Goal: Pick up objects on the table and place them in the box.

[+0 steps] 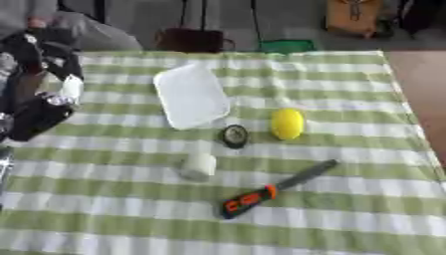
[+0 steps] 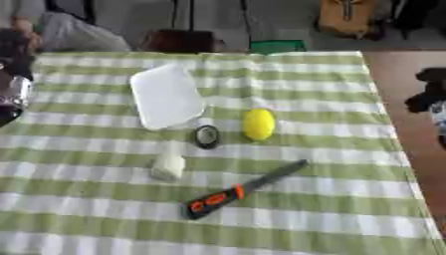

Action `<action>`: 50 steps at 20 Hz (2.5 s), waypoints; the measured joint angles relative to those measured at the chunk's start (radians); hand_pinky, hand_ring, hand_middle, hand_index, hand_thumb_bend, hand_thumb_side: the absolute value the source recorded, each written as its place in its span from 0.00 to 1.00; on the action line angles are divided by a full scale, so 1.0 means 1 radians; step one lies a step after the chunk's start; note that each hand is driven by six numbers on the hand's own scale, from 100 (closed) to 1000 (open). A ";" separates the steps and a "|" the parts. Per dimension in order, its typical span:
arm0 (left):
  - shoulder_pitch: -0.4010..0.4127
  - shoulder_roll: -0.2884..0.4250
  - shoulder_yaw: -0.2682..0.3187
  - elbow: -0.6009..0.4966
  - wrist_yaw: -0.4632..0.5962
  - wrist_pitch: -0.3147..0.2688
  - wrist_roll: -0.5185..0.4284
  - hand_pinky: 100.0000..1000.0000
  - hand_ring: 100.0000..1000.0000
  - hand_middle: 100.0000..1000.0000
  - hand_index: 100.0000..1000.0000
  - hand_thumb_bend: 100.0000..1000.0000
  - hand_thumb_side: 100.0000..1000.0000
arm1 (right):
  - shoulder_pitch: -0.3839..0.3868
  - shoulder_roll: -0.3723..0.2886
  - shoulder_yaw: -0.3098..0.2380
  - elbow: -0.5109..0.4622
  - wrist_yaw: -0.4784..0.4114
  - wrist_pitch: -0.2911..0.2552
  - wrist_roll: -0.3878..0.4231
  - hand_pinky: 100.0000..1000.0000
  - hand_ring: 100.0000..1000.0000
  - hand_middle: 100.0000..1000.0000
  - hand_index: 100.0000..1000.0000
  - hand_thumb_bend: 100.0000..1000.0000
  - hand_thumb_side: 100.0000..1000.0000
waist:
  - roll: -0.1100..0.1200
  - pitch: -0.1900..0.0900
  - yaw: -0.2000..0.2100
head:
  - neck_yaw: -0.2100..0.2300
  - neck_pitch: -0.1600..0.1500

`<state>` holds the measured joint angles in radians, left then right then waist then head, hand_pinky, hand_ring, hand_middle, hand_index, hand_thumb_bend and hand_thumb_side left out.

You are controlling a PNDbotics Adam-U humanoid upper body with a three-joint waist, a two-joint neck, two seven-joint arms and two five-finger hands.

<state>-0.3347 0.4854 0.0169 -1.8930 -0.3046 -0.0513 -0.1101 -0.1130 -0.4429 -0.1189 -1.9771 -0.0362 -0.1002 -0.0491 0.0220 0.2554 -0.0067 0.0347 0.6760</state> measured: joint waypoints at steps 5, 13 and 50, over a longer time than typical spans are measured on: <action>-0.054 0.094 -0.081 0.069 -0.055 -0.016 -0.076 0.56 0.68 0.72 0.82 0.12 0.21 | 0.002 -0.002 0.003 0.000 0.000 0.000 0.001 0.54 0.53 0.68 0.73 0.13 0.56 | 0.017 -0.002 -0.009 | 0.000 0.000; -0.177 0.271 -0.253 0.173 -0.127 -0.034 -0.198 0.62 0.71 0.74 0.83 0.21 0.21 | 0.007 -0.004 0.005 0.000 0.000 0.002 0.006 0.54 0.53 0.68 0.73 0.13 0.56 | 0.016 -0.008 -0.021 | 0.000 0.000; -0.495 0.015 -0.530 0.614 -0.181 -0.189 -0.703 0.71 0.74 0.77 0.82 0.36 0.33 | 0.009 -0.015 0.015 0.000 -0.001 0.005 0.020 0.54 0.53 0.68 0.73 0.13 0.56 | 0.019 -0.026 -0.035 | -0.020 0.002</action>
<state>-0.8295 0.5003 -0.5127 -1.2791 -0.4855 -0.2401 -0.8132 -0.1044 -0.4578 -0.1035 -1.9771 -0.0376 -0.0947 -0.0295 0.0414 0.2294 -0.0420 0.0150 0.6784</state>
